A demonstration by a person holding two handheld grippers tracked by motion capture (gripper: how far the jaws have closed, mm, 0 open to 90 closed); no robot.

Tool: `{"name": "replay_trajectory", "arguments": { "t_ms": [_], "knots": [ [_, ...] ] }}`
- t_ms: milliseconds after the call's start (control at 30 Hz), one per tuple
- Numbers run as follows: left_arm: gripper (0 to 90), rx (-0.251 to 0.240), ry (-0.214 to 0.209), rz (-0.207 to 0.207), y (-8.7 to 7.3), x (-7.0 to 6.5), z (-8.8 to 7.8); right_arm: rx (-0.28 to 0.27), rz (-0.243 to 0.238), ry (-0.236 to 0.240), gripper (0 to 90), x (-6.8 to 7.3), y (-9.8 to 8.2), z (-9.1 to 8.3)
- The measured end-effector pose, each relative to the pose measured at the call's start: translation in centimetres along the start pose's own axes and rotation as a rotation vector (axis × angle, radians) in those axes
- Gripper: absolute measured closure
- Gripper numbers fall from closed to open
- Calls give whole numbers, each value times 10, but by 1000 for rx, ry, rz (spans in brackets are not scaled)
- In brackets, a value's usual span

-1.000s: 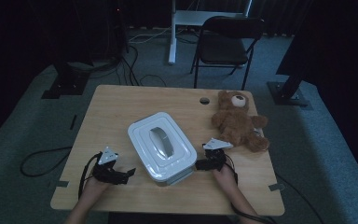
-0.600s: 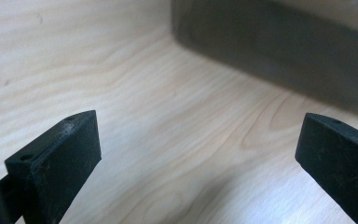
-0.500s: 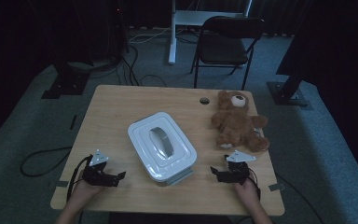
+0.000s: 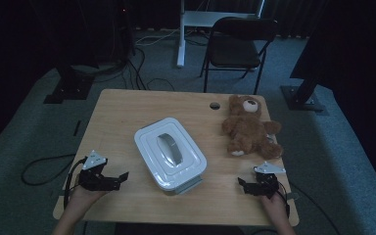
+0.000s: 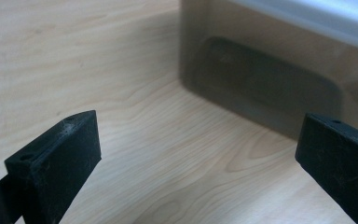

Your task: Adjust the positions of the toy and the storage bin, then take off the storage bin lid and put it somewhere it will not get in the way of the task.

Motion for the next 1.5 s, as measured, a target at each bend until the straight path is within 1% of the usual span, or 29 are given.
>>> {"name": "replay_trajectory", "arguments": {
  "t_ms": [33, 67, 100, 133, 167, 200, 233, 267, 300, 333, 367, 400, 500, 600, 667, 733, 767, 833, 900, 967, 1067, 1100, 1167, 1300, 1400, 1500],
  "knots": [
    [5, -3, -18, 10, 8, -7, -1, 2, 0, 2, 149, 0, 0, 0],
    [5, -1, -25, 10, 11, -10, -2, 20, -1, -5, 149, 0, -1, 1],
    [5, 1, -34, 10, 16, -14, -2, 28, -1, -1, 143, 0, -1, 2],
    [5, 2, -38, 7, 19, -16, -2, 41, -2, 0, 134, 0, -2, 3],
    [5, 3, -37, 9, 21, -18, -2, 44, 3, 3, 134, 0, -2, 3],
    [5, 3, -37, 9, 21, -18, -2, 44, 3, 3, 134, 0, -2, 3],
    [5, -5, -50, 19, 27, -23, -1, 43, 5, 1, 134, 0, -2, 3],
    [5, -7, -57, 21, 29, -25, -1, 44, 9, -5, 131, -1, -2, 3],
    [5, -13, -75, 26, 32, -29, 0, 45, 10, -7, 129, -1, -2, 3],
    [5, -15, -74, 26, 35, -31, 1, 47, 11, -9, 128, -1, -2, 3],
    [5, -18, -81, 33, 37, -34, 1, 47, 10, -9, 128, -1, -2, 3],
    [5, -22, -98, 46, 42, -39, 3, 46, 11, -10, 128, -1, -2, 3],
    [5, -26, -129, 55, 49, -50, 8, 46, 10, -10, 128, -1, -2, 3],
    [6, -30, -167, 77, 54, -61, 14, 46, 11, -10, 128, -1, -2, 3],
    [6, -28, -186, 70, 56, -69, 20, 47, 11, -10, 128, -1, -2, 3],
    [6, -22, -181, 77, 58, -74, 27, 46, 11, -10, 128, -1, -2, 3],
    [6, -22, -181, 77, 58, -74, 27, 46, 11, -10, 128, -1, -2, 3],
    [6, -15, -201, 94, 61, -83, 35, 47, 10, -10, 128, -1, -2, 3],
    [6, -12, -203, 92, 64, -86, 39, 47, 10, -10, 129, -1, -2, 3],
    [6, -11, -215, 96, 67, -90, 42, 46, 11, -11, 129, -1, -2, 3],
    [6, -17, -223, 96, 73, -95, 47, 46, 11, -11, 129, -1, -2, 3],
    [6, -15, -235, 101, 74, -96, 48, 46, 10, -11, 129, -1, -2, 3],
    [6, -16, -224, 94, 77, -97, 53, 47, 11, -12, 131, -1, -3, 3],
    [6, -5, -225, 102, 79, -101, 61, 46, 14, -15, 131, -1, -3, 2],
    [6, 8, -220, 92, 80, -104, 68, 45, 15, -15, 131, -1, -3, 2],
    [6, 29, -219, 111, 80, -108, 76, 45, 14, -15, 131, -1, -3, 2]
  ]
}}
Point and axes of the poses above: each handheld gripper's, and its own axes: z roughly forward along the jaws, y roughly out of its top, x roughly to its left, the point moved 6 cm from there along z, roughly forward along the jaws, and after that the axes turned 15 degrees about -x, right-handed, at the moved point
